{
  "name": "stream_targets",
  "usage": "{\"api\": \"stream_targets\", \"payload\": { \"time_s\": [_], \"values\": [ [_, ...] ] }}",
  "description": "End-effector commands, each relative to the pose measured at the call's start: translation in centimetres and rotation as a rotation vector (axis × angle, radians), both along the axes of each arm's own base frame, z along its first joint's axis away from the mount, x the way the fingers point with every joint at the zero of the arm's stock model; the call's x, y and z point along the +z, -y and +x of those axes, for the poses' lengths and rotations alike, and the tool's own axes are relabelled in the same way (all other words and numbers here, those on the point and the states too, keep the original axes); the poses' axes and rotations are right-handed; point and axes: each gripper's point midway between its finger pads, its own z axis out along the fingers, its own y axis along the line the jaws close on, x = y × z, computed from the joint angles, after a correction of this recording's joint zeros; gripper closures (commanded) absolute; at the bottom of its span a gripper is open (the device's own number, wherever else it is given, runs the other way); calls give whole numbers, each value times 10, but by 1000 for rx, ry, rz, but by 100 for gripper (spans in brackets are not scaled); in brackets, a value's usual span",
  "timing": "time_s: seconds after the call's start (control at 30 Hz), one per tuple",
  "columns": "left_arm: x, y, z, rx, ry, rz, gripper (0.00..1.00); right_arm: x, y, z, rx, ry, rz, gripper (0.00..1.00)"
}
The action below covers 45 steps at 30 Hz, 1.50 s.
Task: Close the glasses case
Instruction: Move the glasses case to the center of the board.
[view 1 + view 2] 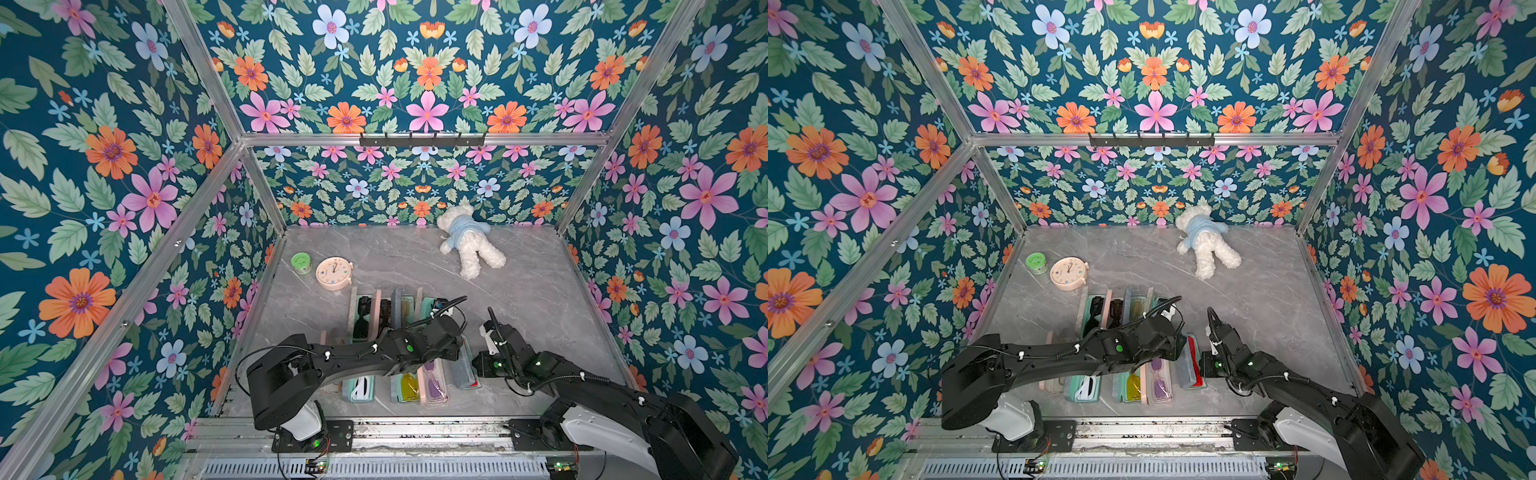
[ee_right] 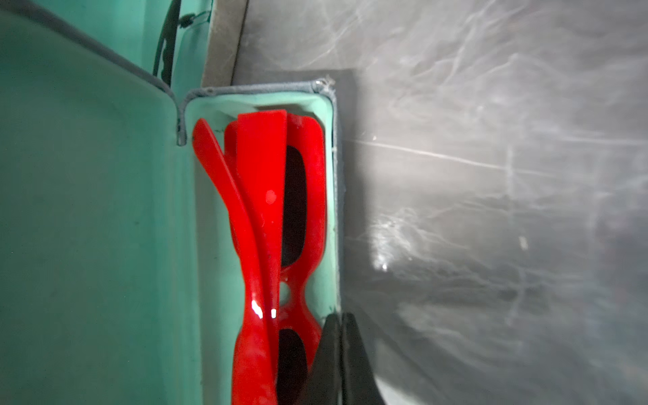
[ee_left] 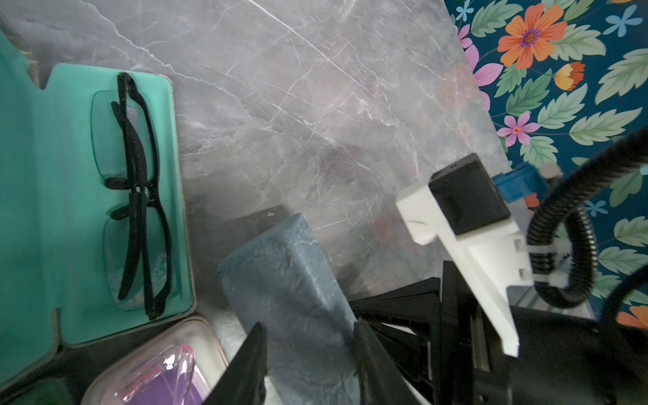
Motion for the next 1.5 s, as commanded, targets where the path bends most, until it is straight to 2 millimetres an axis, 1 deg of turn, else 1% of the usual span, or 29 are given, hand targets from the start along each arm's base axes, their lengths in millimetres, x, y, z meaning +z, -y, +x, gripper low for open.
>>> {"api": "stream_targets", "payload": {
  "time_s": [0.0,0.2,0.43,0.83,1.03,1.3,1.47],
  "values": [
    [-1,3,3,-2,10,7,57,3,7,6,-51,30,-22,100],
    [-2,13,7,-6,12,0,57,3,16,10,-91,39,-59,100],
    [-7,20,9,-8,8,-5,57,4,18,10,-105,49,-58,100],
    [-18,25,10,-6,-2,-6,57,7,16,8,-95,57,-34,89],
    [-19,24,12,0,-3,-7,57,8,16,7,-93,63,-24,78],
    [-11,24,11,-4,4,-25,56,12,14,5,-93,67,1,73],
    [-3,25,10,-9,10,-50,55,17,15,3,-95,81,26,65]
  ]
}}
